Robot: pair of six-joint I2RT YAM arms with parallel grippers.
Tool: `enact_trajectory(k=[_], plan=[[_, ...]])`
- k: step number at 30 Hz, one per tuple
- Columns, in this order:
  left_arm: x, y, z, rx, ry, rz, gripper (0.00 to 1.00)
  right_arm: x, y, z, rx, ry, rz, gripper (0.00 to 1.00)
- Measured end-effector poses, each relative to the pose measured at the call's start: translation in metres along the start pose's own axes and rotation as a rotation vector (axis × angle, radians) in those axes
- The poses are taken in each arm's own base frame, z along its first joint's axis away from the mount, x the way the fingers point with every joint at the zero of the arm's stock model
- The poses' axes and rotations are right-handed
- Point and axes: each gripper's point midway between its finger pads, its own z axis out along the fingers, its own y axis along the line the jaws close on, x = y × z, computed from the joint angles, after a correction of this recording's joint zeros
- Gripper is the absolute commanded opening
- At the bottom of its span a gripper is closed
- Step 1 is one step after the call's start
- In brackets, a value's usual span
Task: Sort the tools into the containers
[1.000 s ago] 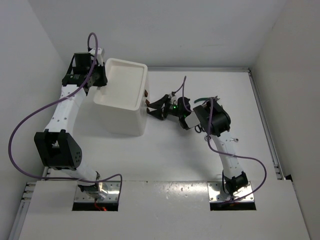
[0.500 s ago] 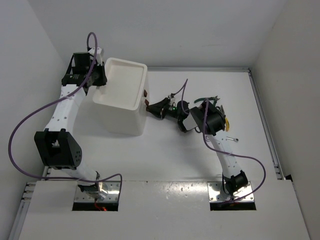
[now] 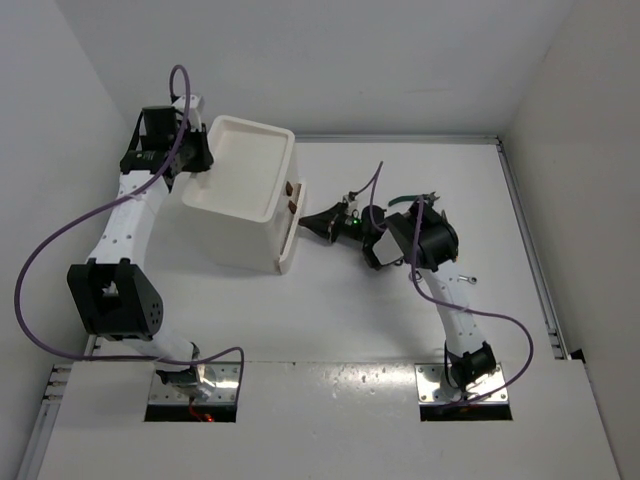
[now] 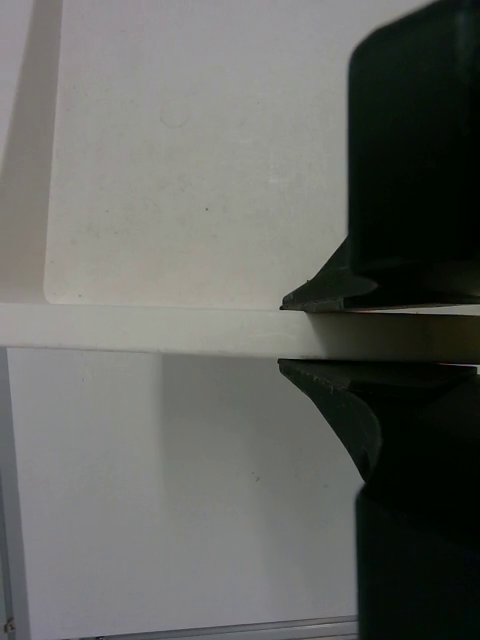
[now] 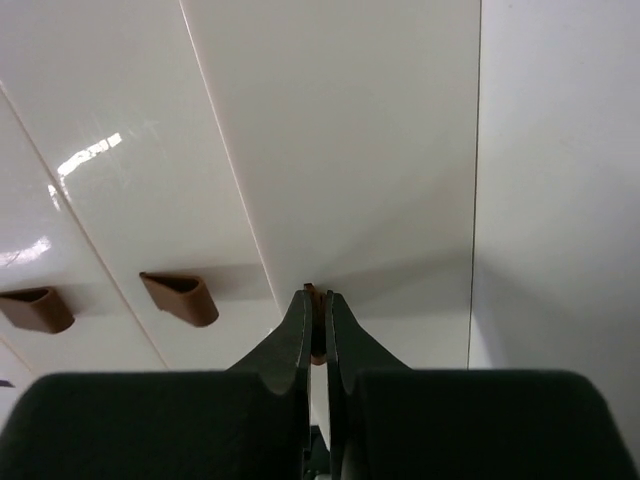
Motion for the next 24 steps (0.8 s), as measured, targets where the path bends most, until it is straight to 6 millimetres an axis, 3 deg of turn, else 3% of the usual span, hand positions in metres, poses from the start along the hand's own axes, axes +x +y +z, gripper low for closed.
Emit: enact_trajectory(k=[10, 24], plan=[[-0.001, 0.002, 0.0, -0.001, -0.025, -0.033, 0.0, -0.031, 0.003, -0.044, 0.035, -0.031, 0.008, 0.0], [-0.001, 0.005, 0.0, -0.01, -0.032, -0.052, 0.0, -0.054, 0.006, -0.098, 0.087, -0.068, -0.039, 0.0]])
